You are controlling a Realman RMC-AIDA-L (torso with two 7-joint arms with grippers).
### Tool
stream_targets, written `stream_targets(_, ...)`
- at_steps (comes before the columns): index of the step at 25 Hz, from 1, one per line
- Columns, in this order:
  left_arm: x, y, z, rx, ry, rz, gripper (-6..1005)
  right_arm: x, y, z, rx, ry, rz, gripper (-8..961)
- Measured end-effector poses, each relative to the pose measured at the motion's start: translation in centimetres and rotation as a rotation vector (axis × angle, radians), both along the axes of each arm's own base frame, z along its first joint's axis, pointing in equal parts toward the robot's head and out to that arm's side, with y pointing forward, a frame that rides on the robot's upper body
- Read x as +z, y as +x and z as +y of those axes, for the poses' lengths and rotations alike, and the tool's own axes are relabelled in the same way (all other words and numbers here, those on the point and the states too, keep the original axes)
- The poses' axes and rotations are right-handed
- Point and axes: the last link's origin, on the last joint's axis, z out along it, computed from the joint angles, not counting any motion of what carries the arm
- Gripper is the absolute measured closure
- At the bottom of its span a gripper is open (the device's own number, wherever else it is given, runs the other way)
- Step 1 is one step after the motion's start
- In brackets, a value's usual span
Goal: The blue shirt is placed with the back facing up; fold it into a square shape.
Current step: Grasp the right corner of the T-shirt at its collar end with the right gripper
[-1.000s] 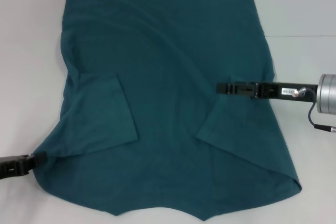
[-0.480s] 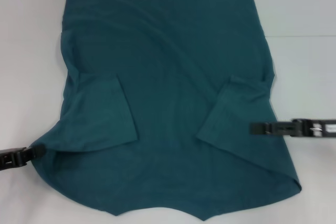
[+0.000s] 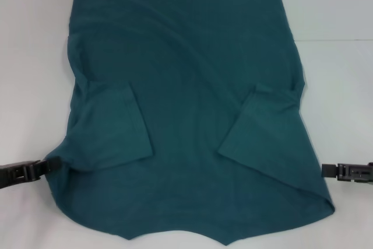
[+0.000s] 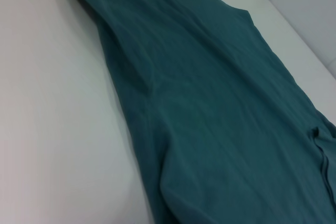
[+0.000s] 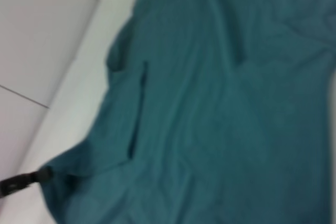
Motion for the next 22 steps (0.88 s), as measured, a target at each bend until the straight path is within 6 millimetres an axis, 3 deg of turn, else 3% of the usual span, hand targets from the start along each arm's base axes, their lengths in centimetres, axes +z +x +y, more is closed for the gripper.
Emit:
stream_targets(10, -0.1, 0.5, 0.6, -0.019, -0.004, -0.004, 978, -1.2, 1.3, 0.2, -0.05, -0.007, -0.088, 38)
stream_targets(22, -0.1, 0.8, 0.9, -0.028, -0.003, -0.003, 978, -2.7, 0.7, 0.7, -0.03, -0.038, -0.089, 39)
